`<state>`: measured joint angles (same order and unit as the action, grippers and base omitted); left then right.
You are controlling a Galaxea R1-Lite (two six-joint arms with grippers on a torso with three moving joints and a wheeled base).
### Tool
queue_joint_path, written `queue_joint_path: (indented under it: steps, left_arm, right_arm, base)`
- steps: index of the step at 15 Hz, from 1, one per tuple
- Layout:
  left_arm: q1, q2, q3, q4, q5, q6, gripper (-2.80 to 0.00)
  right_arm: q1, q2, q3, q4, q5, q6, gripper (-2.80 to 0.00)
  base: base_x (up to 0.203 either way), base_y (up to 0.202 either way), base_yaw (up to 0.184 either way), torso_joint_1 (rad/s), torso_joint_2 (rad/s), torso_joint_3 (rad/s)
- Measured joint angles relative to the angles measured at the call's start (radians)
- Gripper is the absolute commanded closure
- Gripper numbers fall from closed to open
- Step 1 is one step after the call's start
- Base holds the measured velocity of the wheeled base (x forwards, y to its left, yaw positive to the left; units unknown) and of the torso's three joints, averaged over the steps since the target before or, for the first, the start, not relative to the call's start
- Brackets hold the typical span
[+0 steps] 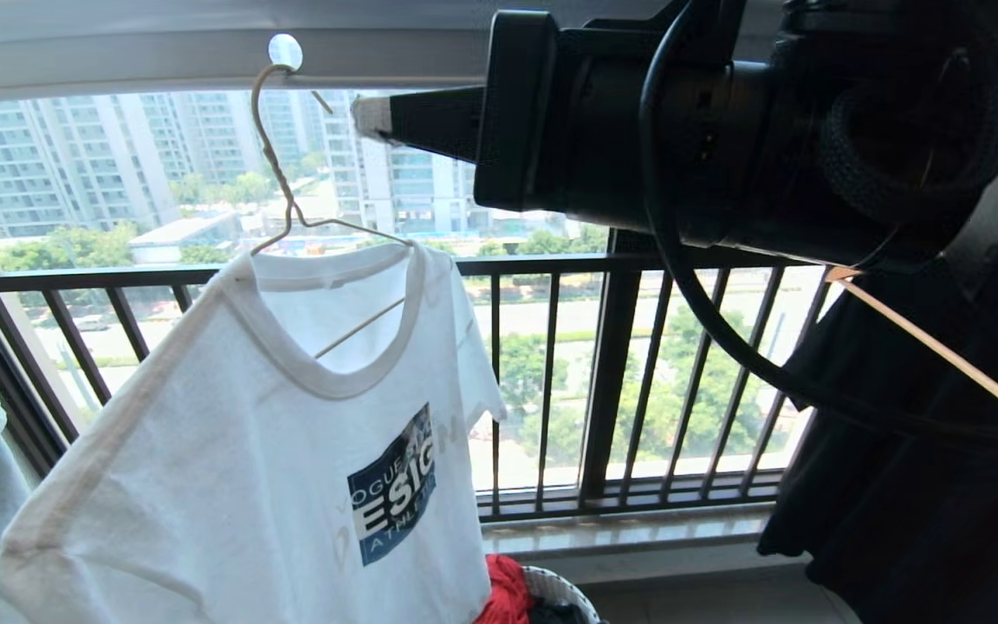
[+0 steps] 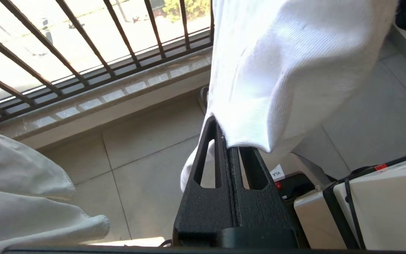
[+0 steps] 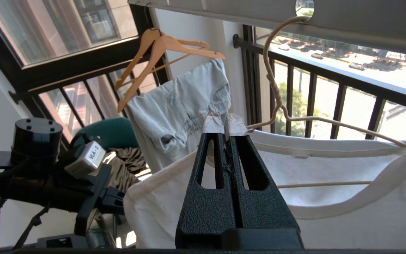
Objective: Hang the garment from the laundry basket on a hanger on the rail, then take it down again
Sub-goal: Take the clothes off the clothes rack
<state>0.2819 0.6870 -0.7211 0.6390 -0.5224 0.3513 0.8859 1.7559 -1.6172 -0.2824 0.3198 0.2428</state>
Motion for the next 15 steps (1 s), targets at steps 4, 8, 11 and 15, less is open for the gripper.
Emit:
queue_joint_path:
  steps: [4,8,11,15]
  left_arm:
    - [0.0,-0.013,0.0,-0.006,-0.032,-0.017,0.0]
    - [0.0,-0.032,-0.001,-0.007,-0.052,-0.024,0.0]
    - [0.0,-0.054,0.003,-0.006,-0.055,-0.031,0.0]
    - [0.0,-0.085,0.006,-0.006,-0.112,-0.044,0.0]
  right_arm:
    - [0.02,0.16,-0.181,0.005,0.015,-0.002,0.0]
    - [0.05,0.269,-0.287,0.004,0.034,-0.002,0.0]
    - [0.059,0.327,-0.332,0.004,0.059,-0.002,0.0]
    - [0.074,0.378,-0.343,-0.005,0.068,-0.024,0.0]
  base:
    - [0.0,0.0,0.0,0.0,0.0,0.0]
    - [0.0,0.0,0.0,0.0,0.0,0.0]
    - [0.0,0.0,0.0,0.0,0.0,0.0]
    - [0.0,0.0,0.0,0.0,0.0,0.0]
